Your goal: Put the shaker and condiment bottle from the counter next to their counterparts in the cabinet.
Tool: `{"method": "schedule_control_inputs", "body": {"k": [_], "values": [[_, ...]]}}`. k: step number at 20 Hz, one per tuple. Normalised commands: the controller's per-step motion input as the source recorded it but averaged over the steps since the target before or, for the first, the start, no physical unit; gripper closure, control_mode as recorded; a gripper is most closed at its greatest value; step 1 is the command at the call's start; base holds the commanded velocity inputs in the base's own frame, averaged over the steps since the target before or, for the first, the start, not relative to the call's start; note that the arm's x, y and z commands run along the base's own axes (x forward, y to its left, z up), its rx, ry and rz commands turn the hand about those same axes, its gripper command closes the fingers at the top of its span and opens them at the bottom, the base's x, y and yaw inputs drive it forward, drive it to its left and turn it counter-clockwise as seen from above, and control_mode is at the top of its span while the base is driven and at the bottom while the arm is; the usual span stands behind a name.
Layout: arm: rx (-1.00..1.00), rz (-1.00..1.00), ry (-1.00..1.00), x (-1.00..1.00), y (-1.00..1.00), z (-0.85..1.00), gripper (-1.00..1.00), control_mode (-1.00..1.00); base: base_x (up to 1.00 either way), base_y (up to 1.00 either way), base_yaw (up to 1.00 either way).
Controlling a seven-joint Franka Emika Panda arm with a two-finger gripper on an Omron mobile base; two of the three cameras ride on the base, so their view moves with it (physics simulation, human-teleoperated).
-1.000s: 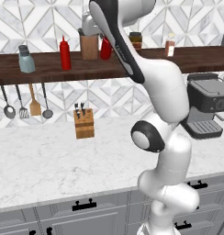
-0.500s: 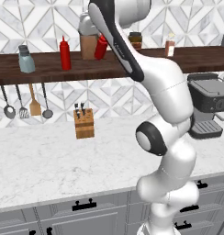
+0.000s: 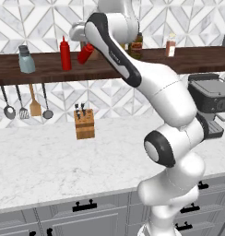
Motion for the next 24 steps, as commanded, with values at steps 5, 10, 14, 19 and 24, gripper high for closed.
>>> {"method": "schedule_control_inputs", "body": {"k": [5, 10, 14, 19, 24], "values": [[0.00, -0.04, 0.29, 0.31, 0.05, 0.39, 1.00, -1.00, 0.00, 0.00, 0.00], [0.00, -0.05, 0.63, 0.38, 0.09, 0.84, 1.00, -1.00, 0.00, 0.00, 0.00], [0.00, -0.04, 0.72, 0.48, 0.17, 1.00, 1.00, -1.00, 0.00, 0.00, 0.00], [-0.02, -0.06, 0.65, 0.57, 0.41, 0.88, 1.00, -1.00, 0.00, 0.00, 0.00], [-0.10, -0.08, 0.48, 0.41, 0.46, 0.61, 1.00, -1.00, 0.00, 0.00, 0.00]]}}
